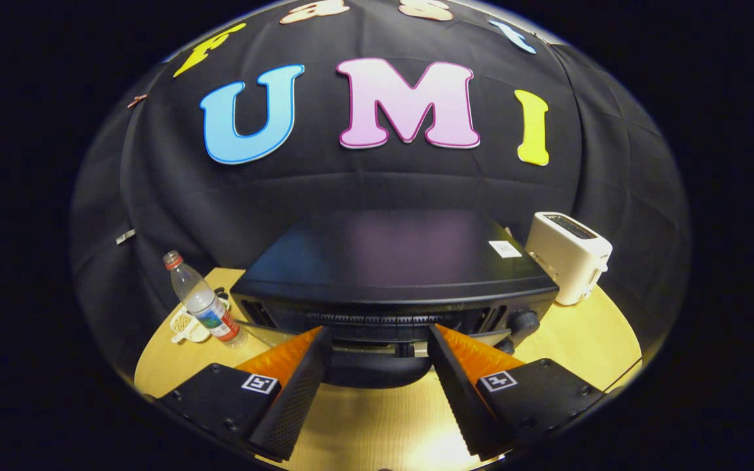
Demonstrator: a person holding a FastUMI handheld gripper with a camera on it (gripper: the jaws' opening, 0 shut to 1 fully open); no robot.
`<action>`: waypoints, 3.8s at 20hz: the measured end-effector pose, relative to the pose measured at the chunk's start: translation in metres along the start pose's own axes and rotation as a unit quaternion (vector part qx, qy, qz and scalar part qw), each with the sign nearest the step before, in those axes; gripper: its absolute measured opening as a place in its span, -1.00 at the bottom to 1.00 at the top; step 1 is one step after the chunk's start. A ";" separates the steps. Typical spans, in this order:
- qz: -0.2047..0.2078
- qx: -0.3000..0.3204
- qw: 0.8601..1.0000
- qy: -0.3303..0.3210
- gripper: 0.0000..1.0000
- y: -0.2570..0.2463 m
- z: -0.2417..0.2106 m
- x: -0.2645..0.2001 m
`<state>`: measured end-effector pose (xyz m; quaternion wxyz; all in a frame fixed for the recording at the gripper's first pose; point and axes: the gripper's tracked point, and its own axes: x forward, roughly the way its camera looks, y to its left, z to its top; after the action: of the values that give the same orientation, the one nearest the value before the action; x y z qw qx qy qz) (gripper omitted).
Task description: Open the toaster oven, put the food inside, and close the toaster oven door.
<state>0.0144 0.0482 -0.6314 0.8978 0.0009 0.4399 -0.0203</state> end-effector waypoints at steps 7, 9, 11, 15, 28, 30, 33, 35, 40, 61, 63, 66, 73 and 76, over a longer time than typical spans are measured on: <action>-0.002 -0.009 0.998 0.056 0.90 0.001 -0.037 -0.026; -0.002 -0.021 0.997 0.077 0.89 0.001 -0.054 -0.035; 0.004 -0.034 0.994 0.102 0.89 0.000 -0.075 -0.041; 0.024 -0.006 0.984 0.179 0.90 -0.002 -0.129 -0.049; -0.014 0.042 0.993 0.109 0.80 -0.106 -0.079 -0.075; -0.041 0.049 0.993 0.102 0.80 -0.156 -0.075 -0.084; -0.060 0.049 0.987 0.138 0.79 -0.221 -0.103 -0.098; -0.082 0.036 0.982 0.167 0.79 -0.262 -0.127 -0.105; -0.092 0.000 0.973 0.210 0.74 -0.316 -0.164 -0.095; 0.028 0.191 0.898 0.394 -0.82 -0.310 -0.224 -0.076; 0.031 0.195 0.896 0.397 -0.81 -0.312 -0.224 -0.076; 0.038 0.196 0.893 0.404 -0.84 -0.311 -0.225 -0.077; 0.111 0.242 0.854 0.446 -0.90 -0.303 -0.227 -0.079; 0.136 0.314 0.823 0.453 -0.90 -0.299 -0.231 -0.084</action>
<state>-0.2307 -0.2426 -0.7016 0.5421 0.3518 0.7624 -0.0321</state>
